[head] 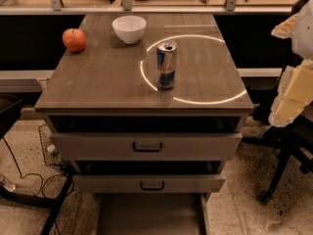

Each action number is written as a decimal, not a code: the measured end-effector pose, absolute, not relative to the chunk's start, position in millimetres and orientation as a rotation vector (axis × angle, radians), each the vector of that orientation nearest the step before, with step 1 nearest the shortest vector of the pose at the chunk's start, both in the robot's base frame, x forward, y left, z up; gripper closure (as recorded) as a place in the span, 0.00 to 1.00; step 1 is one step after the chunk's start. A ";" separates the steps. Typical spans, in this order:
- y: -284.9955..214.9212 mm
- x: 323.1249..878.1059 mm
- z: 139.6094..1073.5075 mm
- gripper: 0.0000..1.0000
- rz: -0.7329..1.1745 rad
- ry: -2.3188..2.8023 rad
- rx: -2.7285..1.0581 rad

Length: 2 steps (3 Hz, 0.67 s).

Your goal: Move redbull can near white bowl

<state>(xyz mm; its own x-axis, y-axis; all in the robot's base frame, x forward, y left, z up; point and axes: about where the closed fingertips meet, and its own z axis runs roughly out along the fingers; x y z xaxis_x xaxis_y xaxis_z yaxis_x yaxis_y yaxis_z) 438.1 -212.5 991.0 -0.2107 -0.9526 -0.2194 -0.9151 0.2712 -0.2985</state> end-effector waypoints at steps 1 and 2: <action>-212.5 438.1 991.0 0.00 -0.146 2.192 -1.698; -214.5 443.1 989.8 0.00 -0.116 2.166 -1.648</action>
Offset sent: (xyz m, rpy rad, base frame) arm 0.0378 -0.0225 -0.0044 0.3875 -0.1986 -0.0798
